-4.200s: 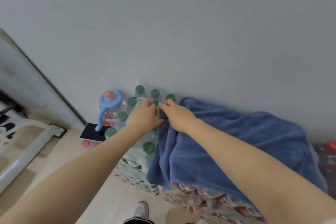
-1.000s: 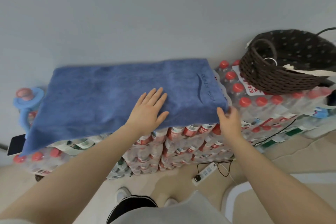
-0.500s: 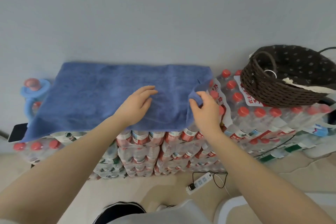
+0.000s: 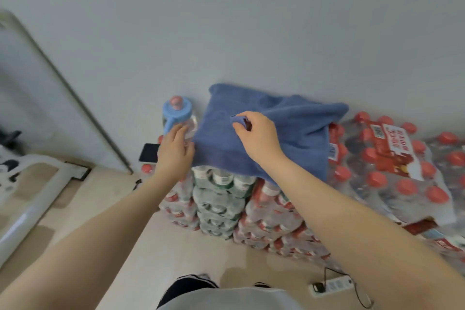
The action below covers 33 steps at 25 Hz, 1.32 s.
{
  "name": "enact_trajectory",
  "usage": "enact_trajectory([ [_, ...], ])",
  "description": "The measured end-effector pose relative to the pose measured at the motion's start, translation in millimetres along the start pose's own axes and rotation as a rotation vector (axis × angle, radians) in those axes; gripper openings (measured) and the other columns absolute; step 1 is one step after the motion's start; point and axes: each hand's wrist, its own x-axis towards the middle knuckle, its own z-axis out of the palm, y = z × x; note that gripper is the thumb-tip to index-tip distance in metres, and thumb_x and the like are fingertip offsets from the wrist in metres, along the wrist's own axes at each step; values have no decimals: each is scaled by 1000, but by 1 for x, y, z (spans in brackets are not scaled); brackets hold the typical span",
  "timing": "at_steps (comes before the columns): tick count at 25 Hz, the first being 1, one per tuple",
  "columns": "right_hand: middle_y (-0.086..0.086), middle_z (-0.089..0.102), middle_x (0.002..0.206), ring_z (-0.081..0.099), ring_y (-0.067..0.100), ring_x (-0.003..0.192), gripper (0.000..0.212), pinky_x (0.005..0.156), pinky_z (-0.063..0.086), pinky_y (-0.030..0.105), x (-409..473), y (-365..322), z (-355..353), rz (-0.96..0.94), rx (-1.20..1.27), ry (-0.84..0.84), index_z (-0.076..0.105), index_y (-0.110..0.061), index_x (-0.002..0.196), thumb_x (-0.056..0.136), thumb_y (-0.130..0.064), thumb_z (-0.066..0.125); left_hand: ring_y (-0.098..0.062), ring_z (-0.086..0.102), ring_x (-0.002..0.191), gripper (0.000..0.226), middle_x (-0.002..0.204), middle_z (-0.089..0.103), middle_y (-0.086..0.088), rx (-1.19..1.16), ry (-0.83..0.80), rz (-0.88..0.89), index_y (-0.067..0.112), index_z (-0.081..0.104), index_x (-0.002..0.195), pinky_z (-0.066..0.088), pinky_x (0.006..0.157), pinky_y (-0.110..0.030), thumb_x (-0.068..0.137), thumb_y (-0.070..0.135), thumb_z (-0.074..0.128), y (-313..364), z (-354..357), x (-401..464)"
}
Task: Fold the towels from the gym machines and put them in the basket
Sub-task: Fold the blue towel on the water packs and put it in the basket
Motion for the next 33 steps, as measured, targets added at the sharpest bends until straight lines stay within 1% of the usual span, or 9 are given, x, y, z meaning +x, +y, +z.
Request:
enact_trajectory([
  [3, 9, 55, 70, 46, 19, 62, 30, 64, 34, 38, 7, -7, 42, 15, -148, -128, 55, -4, 68, 94, -15, 45, -31, 48, 115, 43, 127, 51, -17, -281, -181, -450, 3, 43, 128, 34, 88, -33, 96, 32, 39, -25, -6, -1],
  [5, 16, 63, 102, 58, 30, 88, 30, 77, 43, 39, 9, -4, 60, 32, -292, -213, 65, -3, 102, 97, -17, 40, -29, 52, 110, 49, 117, 57, -11, -676, -441, -788, 8, 51, 118, 34, 89, -34, 95, 48, 35, -37, -11, -6],
  [7, 17, 57, 122, 54, 33, 108, 34, 88, 41, 37, 8, -2, 69, 63, -358, -220, 58, -7, 122, 98, -19, 37, -21, 57, 92, 42, 97, 62, -5, -939, -524, -892, 10, 59, 98, 40, 87, -34, 94, 48, 40, -48, -14, -9],
  [12, 11, 59, 111, 54, 26, 106, 29, 74, 33, 21, 3, -2, 73, 101, -289, -93, 62, -7, 115, 96, -17, 43, -14, 51, 64, 13, 73, 56, -3, -1117, -224, -615, 13, 58, 82, 44, 62, -25, 93, 16, 50, -40, -26, 7],
  [15, 5, 59, 93, 58, 23, 97, 25, 70, 31, 13, 2, -14, 69, 60, -128, 98, 66, -8, 111, 92, -11, 50, -8, 54, 59, 13, 69, 56, 0, -1044, -198, -336, 14, 54, 79, 47, 58, -20, 92, 12, 52, -10, -40, 14],
  [18, 8, 64, 98, 56, 12, 87, 23, 73, 36, 5, -2, -28, 71, -10, -73, 225, 67, -7, 108, 89, -8, 55, -3, 60, 61, 14, 75, 62, 2, -1065, -254, -197, 17, 56, 86, 51, 62, -14, 87, 3, 57, 16, -43, 14],
  [24, 8, 61, 91, 54, 17, 82, 19, 79, 45, 26, -8, -30, 78, 89, -65, 235, 66, -3, 103, 89, -13, 57, -14, 60, 80, 13, 79, 64, -1, -932, -271, -208, 19, 60, 84, 50, 80, -29, 83, 6, 63, 9, -29, 15],
  [30, -6, 61, 81, 56, 8, 78, 13, 64, 43, 8, -7, -17, 76, 268, 120, 292, 65, -9, 99, 87, -10, 59, -7, 46, 65, 41, 75, 48, 5, -515, -167, -60, 11, 49, 90, 42, 64, -23, 69, 30, 78, 12, -14, 15],
  [33, -13, 57, 77, 56, -1, 73, 7, 63, 43, 4, -9, -13, 73, 260, 134, 286, 61, -11, 94, 86, -12, 60, -15, 50, 73, 26, 81, 54, -3, -402, -152, 11, 12, 49, 78, 41, 64, -24, 73, 22, 73, 12, -8, 16],
])
